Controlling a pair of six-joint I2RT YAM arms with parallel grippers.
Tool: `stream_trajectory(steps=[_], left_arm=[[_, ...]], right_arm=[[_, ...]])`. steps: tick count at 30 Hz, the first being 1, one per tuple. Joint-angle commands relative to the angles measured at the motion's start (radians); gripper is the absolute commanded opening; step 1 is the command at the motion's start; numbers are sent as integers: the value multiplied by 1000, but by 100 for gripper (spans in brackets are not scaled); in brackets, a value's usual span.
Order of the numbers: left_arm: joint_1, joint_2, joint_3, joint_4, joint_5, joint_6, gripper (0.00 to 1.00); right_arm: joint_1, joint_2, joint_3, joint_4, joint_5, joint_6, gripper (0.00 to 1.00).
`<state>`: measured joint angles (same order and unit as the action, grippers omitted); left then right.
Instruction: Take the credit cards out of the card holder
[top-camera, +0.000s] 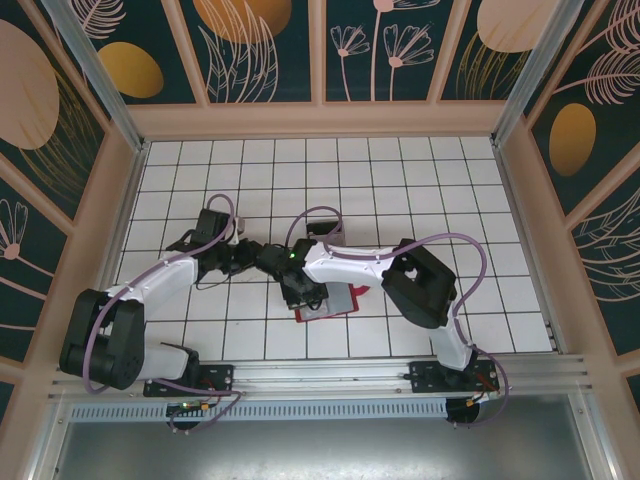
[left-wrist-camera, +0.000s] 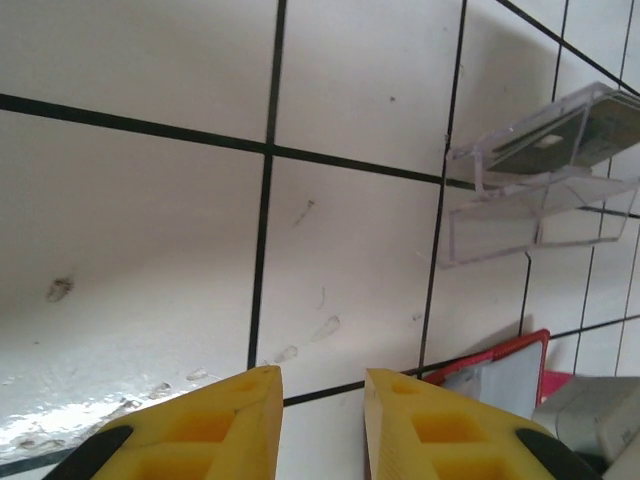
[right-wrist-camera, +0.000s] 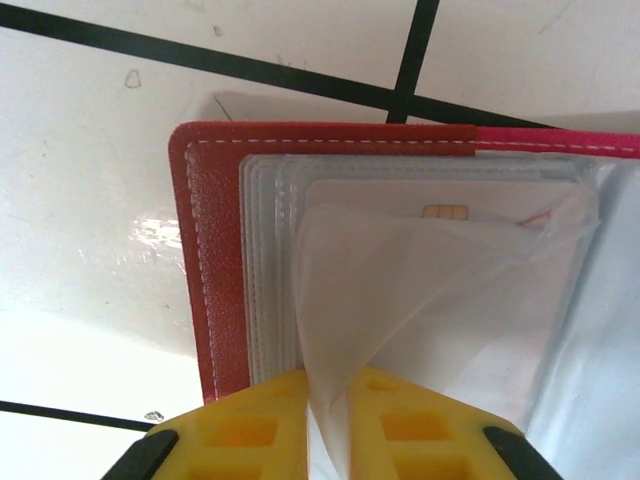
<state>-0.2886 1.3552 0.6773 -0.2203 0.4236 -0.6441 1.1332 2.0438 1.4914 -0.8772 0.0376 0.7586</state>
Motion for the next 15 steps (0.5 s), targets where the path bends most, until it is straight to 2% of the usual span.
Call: stream_trajectory(steps=[1, 9, 15], left_arm=[[-31, -11, 2, 4, 39, -5, 29], [-126, 41, 15, 18, 35, -24, 29], [-157, 15, -26, 27, 42, -55, 29]], right_arm=[[-4, -31, 3, -71, 53, -10, 13], [-13, -70, -17, -34, 15, -15, 7], [-31, -126, -64, 23, -19, 9, 7]])
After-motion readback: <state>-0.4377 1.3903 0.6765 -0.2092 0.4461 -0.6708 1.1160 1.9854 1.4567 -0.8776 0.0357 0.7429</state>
